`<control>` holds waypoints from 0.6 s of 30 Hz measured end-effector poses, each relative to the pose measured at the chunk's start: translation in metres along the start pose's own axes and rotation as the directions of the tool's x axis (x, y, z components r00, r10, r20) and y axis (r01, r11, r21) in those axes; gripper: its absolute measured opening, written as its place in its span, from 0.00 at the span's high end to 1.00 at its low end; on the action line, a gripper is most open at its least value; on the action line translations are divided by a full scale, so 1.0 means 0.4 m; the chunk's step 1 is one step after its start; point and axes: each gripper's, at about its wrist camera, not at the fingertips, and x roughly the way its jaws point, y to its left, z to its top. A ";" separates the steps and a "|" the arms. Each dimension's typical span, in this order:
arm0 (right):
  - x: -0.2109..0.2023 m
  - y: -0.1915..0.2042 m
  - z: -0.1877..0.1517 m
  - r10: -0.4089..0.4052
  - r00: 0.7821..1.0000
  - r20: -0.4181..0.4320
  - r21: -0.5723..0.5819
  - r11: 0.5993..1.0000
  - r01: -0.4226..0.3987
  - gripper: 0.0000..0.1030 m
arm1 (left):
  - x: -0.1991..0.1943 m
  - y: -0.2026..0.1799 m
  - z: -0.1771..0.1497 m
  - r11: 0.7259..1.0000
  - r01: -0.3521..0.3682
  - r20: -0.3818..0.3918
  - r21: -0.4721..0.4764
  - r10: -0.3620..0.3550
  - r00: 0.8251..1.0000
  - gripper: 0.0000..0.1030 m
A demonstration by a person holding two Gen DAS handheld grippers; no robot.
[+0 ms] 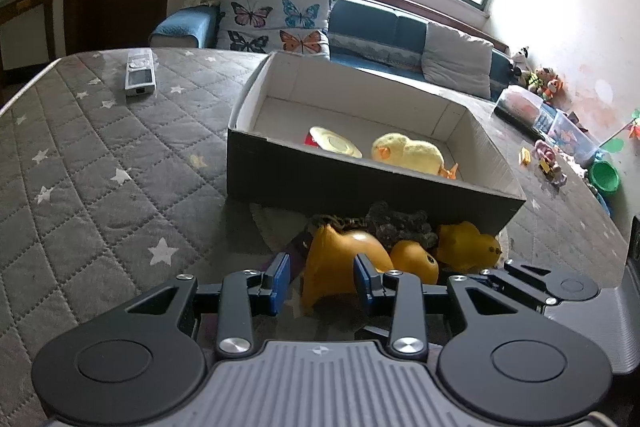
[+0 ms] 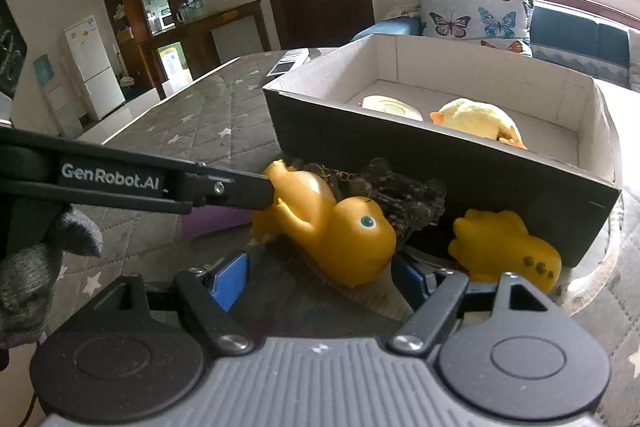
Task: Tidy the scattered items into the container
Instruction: 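Lower the right tool onto the large yellow rubber duck and close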
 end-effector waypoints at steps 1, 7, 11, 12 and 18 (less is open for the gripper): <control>-0.002 0.000 0.000 0.004 1.000 -0.001 0.000 1.000 -0.004 0.23 | 0.001 0.002 -0.001 1.000 0.000 -0.003 -0.001 0.000 1.000 0.63; 0.003 -0.005 0.005 -0.021 1.000 0.005 0.004 1.000 0.021 0.23 | 0.004 0.006 -0.005 1.000 0.011 -0.010 -0.010 -0.011 1.000 0.63; 0.010 -0.005 0.010 -0.023 1.000 0.008 -0.002 1.000 0.023 0.24 | 0.001 0.005 0.002 0.999 0.027 -0.002 -0.018 -0.027 1.000 0.63; 0.011 -0.004 0.010 -0.025 1.000 0.009 -0.004 1.000 0.025 0.24 | 0.000 0.004 0.004 0.999 0.031 0.001 -0.023 -0.031 1.000 0.63; 0.013 -0.005 0.007 -0.030 1.000 0.011 0.003 1.000 0.030 0.30 | 0.010 -0.007 0.016 0.999 0.050 -0.004 -0.021 -0.050 0.999 0.63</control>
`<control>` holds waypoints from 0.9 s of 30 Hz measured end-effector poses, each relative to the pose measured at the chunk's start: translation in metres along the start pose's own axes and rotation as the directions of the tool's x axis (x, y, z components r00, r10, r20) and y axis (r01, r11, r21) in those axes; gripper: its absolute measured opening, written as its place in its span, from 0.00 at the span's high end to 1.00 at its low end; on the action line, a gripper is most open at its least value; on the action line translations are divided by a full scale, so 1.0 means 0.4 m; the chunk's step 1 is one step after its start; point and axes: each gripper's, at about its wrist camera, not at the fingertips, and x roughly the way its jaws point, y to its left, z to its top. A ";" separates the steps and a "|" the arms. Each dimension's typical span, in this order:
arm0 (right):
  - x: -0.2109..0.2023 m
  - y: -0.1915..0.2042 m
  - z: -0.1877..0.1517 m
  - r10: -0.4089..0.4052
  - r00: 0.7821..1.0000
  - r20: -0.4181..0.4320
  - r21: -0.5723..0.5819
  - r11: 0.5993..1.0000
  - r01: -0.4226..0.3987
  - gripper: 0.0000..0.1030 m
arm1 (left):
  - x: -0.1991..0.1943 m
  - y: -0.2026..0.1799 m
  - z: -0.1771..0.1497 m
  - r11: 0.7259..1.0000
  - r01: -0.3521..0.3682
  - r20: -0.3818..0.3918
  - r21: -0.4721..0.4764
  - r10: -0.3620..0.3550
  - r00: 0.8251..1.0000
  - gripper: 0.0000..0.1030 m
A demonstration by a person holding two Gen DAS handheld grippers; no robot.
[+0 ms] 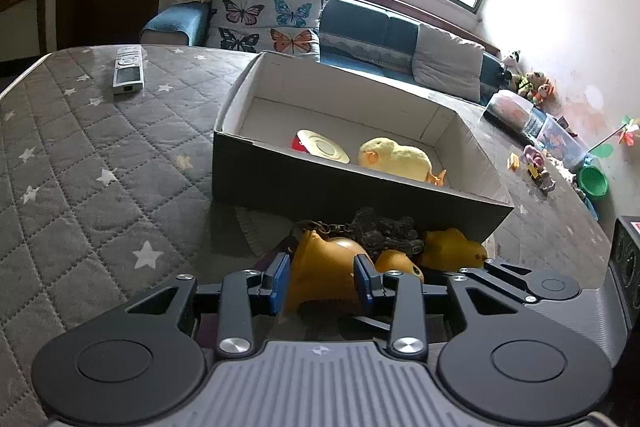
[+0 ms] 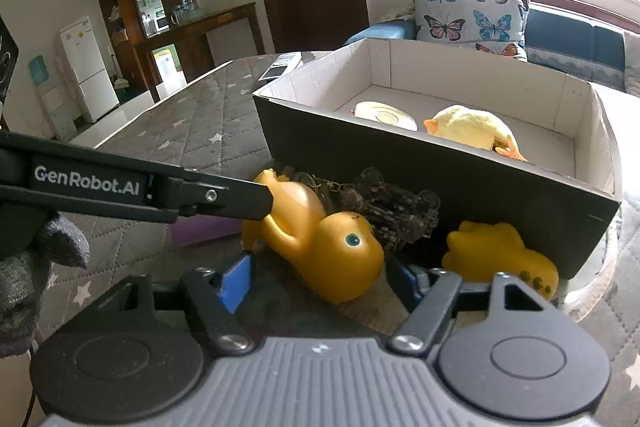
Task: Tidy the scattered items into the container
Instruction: 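Lower the right tool onto the large yellow rubber duck and close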
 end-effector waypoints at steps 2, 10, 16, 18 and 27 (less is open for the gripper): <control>0.002 0.000 0.001 -0.001 1.000 0.002 0.002 1.000 0.001 0.31 | 0.006 -0.003 0.004 1.000 0.003 -0.002 0.000 -0.003 1.000 0.63; 0.022 -0.005 0.005 -0.007 1.000 -0.006 0.022 1.000 0.007 0.40 | 0.027 0.004 0.022 0.999 0.016 -0.019 -0.049 -0.017 1.000 0.62; 0.031 -0.004 0.002 -0.016 1.000 -0.005 0.018 1.000 0.016 0.42 | 0.039 0.015 0.024 0.996 0.031 -0.025 -0.087 -0.034 0.999 0.59; 0.032 -0.004 0.002 -0.018 1.000 -0.002 0.015 1.000 0.018 0.42 | 0.042 0.022 0.024 0.993 0.037 -0.029 -0.110 -0.040 0.999 0.57; 0.038 -0.003 -0.002 -0.028 1.000 0.006 0.009 1.000 0.028 0.43 | 0.058 0.015 0.018 0.995 0.042 -0.040 -0.090 -0.046 0.998 0.51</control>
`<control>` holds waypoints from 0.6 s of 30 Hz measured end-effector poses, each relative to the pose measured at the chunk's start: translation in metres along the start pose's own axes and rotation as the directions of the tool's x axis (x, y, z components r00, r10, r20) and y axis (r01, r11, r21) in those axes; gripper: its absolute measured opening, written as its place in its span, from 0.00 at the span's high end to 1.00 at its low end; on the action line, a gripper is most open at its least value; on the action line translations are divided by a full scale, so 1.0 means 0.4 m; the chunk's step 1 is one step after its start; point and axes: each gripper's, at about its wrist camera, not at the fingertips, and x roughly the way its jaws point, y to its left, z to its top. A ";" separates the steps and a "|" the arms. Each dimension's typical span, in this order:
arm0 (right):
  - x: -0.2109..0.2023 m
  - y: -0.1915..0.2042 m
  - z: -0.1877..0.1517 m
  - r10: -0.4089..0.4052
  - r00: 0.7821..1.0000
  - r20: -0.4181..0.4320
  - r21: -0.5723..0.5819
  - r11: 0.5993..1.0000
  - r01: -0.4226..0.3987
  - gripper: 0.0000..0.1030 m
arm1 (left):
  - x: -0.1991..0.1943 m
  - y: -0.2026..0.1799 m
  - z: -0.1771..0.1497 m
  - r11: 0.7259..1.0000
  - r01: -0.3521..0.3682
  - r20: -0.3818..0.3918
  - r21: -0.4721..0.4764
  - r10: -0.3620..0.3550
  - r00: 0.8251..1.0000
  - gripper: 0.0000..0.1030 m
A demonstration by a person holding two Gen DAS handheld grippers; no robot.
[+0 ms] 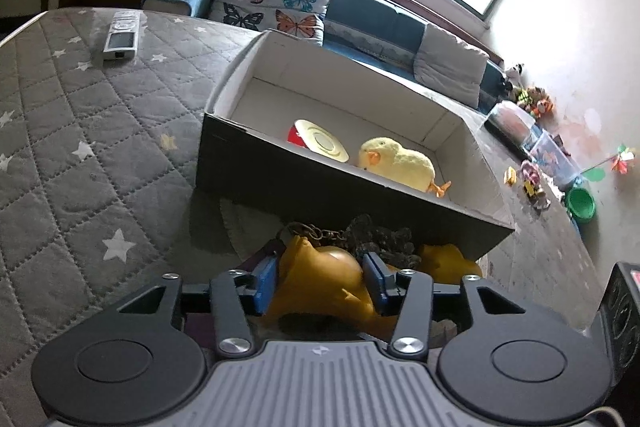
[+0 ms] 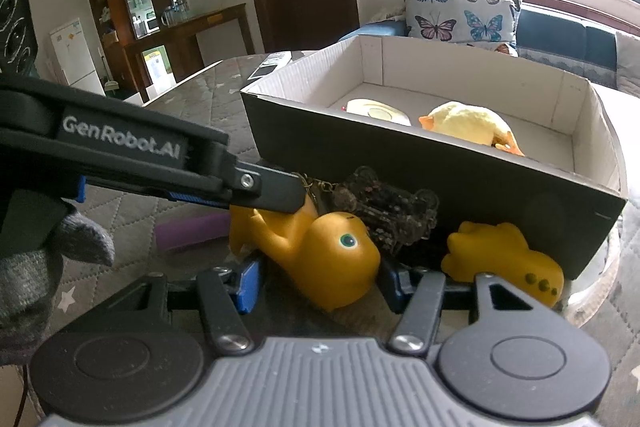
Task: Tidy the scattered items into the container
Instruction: 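Lower the right tool onto the large yellow rubber duck and close, then lift the large duck with the right tool over the grey box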
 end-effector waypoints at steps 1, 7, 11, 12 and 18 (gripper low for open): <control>0.000 0.000 0.000 0.000 1.000 0.001 -0.001 1.000 0.000 0.43 | 0.003 -0.007 -0.002 1.000 -0.007 0.000 0.023 0.007 1.000 0.50; -0.001 0.003 0.001 -0.002 1.000 0.007 -0.002 1.000 0.002 0.44 | 0.009 -0.010 -0.004 0.999 -0.019 0.001 0.031 0.019 1.000 0.48; -0.005 0.005 -0.001 -0.002 1.000 0.006 0.005 1.000 0.002 0.44 | 0.007 -0.015 -0.005 0.999 -0.023 0.001 0.046 0.023 1.000 0.48; -0.006 0.005 -0.002 -0.002 1.000 0.006 0.007 1.000 0.002 0.44 | 0.006 -0.016 -0.006 0.998 -0.024 0.001 0.050 0.024 1.000 0.48; -0.017 0.011 -0.008 0.001 1.000 0.009 0.014 1.000 -0.001 0.44 | -0.004 -0.021 -0.011 0.999 -0.026 0.004 0.048 0.026 1.000 0.49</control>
